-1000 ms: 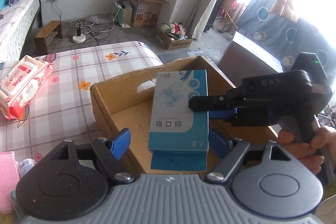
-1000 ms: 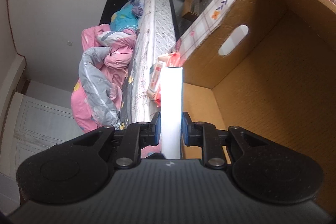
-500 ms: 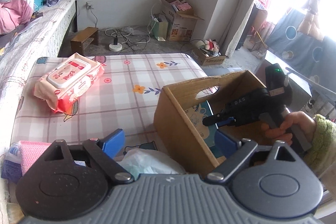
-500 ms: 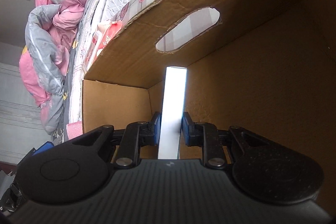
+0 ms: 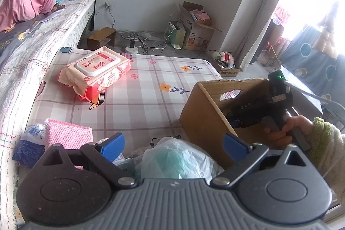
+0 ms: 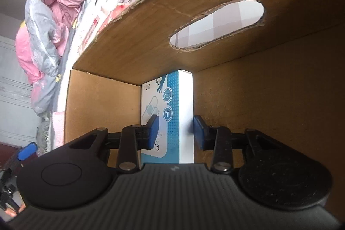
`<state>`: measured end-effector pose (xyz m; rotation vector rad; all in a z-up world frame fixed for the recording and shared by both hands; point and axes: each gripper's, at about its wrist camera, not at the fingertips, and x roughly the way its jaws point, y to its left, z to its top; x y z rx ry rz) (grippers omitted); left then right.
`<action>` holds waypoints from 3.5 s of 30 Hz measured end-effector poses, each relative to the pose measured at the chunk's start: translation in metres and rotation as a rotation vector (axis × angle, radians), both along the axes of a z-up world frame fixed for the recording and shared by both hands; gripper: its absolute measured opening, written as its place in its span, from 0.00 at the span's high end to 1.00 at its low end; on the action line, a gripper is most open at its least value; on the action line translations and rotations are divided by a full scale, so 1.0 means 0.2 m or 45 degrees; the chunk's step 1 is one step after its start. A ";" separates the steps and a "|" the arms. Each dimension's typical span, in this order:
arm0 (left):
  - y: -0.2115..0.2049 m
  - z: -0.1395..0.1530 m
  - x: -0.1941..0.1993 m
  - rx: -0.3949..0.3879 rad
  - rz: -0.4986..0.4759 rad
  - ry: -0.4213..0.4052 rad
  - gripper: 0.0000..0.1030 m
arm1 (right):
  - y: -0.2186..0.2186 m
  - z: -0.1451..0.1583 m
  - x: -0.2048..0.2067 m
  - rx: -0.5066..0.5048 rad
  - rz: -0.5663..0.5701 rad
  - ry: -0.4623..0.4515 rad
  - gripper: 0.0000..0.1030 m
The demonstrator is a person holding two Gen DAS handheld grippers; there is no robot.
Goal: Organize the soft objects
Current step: 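Open the right gripper and lift it out of the cardboard box, then lower the right gripper onto the pink knitted pad and grasp it, then carry the pink pad into the cardboard box and open the right gripper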
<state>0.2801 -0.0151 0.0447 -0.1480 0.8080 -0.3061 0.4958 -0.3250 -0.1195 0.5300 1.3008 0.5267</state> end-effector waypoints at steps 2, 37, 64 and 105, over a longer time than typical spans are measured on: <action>0.01 0.00 -0.03 -0.001 0.005 -0.004 0.04 | 0.04 0.03 0.01 -0.053 0.016 -0.014 0.64; 0.57 -0.13 -0.11 0.235 0.263 0.023 0.36 | 1.00 0.77 -0.37 0.073 0.187 -0.177 0.43; 0.73 -0.35 0.07 0.081 0.298 0.202 0.47 | 1.46 0.20 -0.04 0.084 0.222 0.023 0.46; -0.29 0.31 0.11 -0.064 -0.050 -0.051 0.48 | 0.35 1.12 -0.49 0.203 -0.092 -0.424 0.68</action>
